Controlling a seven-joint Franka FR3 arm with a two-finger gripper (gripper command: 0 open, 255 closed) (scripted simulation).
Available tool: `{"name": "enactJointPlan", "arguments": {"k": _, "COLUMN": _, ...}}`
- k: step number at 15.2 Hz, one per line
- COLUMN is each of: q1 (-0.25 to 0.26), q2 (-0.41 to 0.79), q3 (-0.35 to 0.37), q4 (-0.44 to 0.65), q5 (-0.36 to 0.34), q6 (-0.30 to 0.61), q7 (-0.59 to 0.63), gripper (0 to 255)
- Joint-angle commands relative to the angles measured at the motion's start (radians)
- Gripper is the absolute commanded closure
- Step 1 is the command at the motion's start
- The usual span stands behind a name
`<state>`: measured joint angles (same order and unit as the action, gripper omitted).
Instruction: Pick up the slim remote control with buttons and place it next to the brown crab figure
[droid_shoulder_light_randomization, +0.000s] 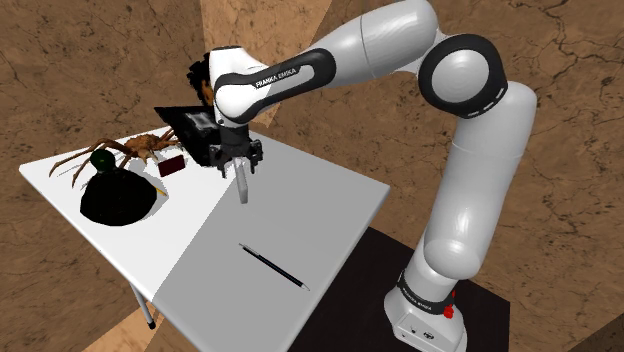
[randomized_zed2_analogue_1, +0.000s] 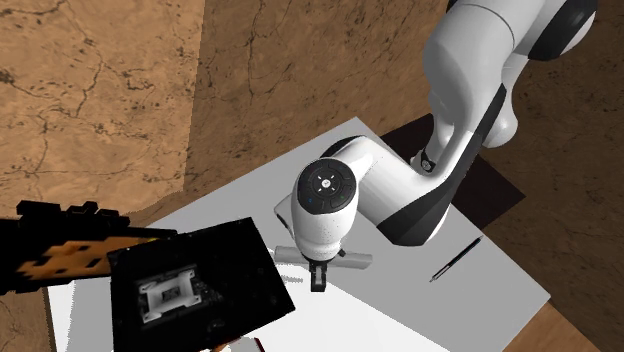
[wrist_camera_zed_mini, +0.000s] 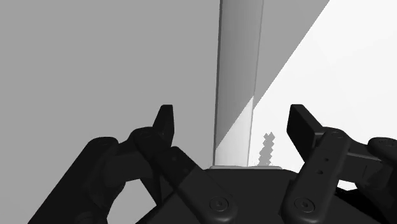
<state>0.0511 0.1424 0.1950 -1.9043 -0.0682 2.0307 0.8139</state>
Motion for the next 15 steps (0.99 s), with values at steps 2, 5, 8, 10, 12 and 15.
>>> {"name": "enactJointPlan", "arguments": {"k": 2, "q1": 0.0, "q2": 0.0, "q3": 0.0, "q4": 0.0, "q5": 0.0, "q6": 0.0, "q7": 0.0, "gripper": 0}}
{"name": "enactJointPlan", "arguments": {"k": 5, "q1": 0.0, "q2": -0.018, "q3": 0.001, "q4": 0.046, "q5": 0.005, "q6": -0.063, "q7": -0.004, "gripper": 0}}
{"name": "enactJointPlan", "arguments": {"k": 8, "q1": 0.001, "q2": -0.03, "q3": 0.003, "q4": 0.092, "q5": 0.009, "q6": -0.121, "q7": -0.006, "gripper": 0}}
{"name": "enactJointPlan", "arguments": {"k": 10, "q1": 0.001, "q2": -0.03, "q3": 0.003, "q4": 0.092, "q5": 0.009, "q6": -0.121, "q7": -0.006, "gripper": 0}}
{"name": "enactJointPlan", "arguments": {"k": 12, "q1": 0.001, "q2": -0.03, "q3": 0.003, "q4": 0.092, "q5": 0.009, "q6": -0.121, "q7": -0.006, "gripper": 0}}
{"name": "enactJointPlan", "arguments": {"k": 15, "q1": 0.001, "q2": -0.03, "q3": 0.003, "q4": 0.092, "q5": 0.009, "q6": -0.121, "q7": -0.006, "gripper": 0}}
